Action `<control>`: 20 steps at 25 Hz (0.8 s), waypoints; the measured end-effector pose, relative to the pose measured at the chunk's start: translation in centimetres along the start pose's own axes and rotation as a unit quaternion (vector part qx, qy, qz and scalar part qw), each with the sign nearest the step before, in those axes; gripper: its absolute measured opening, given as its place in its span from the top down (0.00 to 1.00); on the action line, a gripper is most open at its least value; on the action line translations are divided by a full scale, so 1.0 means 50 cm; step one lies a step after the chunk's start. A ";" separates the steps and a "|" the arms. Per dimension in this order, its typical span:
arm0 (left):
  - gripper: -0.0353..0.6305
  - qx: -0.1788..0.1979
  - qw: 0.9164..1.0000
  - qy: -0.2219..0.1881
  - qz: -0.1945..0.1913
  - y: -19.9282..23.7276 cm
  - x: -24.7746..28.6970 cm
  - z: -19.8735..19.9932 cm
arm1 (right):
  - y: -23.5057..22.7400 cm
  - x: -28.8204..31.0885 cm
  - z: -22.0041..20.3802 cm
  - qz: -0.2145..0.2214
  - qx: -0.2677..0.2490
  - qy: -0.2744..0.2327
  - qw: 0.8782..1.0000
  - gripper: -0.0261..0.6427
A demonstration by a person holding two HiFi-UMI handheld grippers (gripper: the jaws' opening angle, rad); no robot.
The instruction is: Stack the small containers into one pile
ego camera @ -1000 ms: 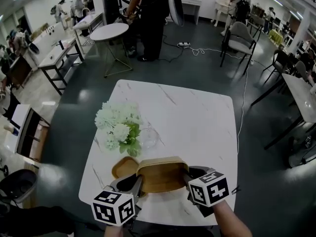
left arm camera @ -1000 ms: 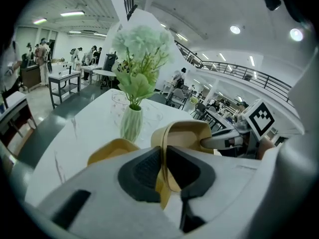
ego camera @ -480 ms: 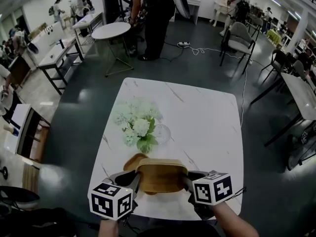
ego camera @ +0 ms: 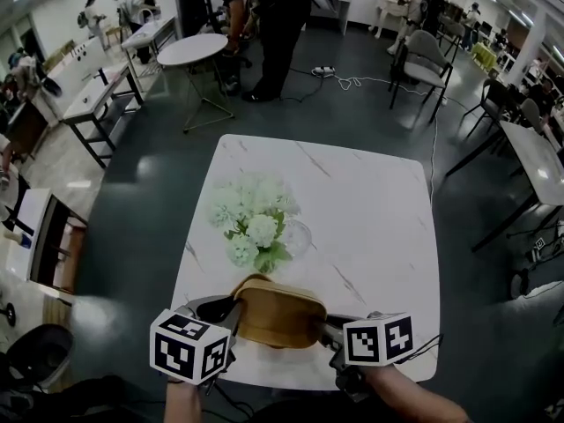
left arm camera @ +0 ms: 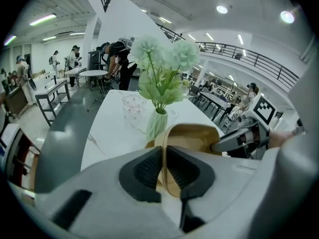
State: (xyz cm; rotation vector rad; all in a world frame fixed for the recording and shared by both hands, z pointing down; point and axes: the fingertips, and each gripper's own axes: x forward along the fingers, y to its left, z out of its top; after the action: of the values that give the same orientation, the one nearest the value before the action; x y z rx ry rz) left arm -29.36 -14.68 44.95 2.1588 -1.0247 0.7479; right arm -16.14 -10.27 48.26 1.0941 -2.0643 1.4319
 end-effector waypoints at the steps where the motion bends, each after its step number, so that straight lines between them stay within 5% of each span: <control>1: 0.90 0.008 1.000 0.008 0.003 0.005 0.004 0.002 | 0.003 0.003 -0.005 0.003 0.001 0.004 1.000 0.85; 20: 0.91 0.126 0.985 0.112 0.044 0.047 0.073 -0.005 | 0.021 0.039 -0.081 0.022 -0.004 0.063 0.998 0.83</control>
State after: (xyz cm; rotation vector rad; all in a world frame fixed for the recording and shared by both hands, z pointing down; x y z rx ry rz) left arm -29.38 -17.34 48.38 2.1857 -0.9533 1.1887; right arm -18.59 -7.14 50.57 0.9362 -2.0161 1.4731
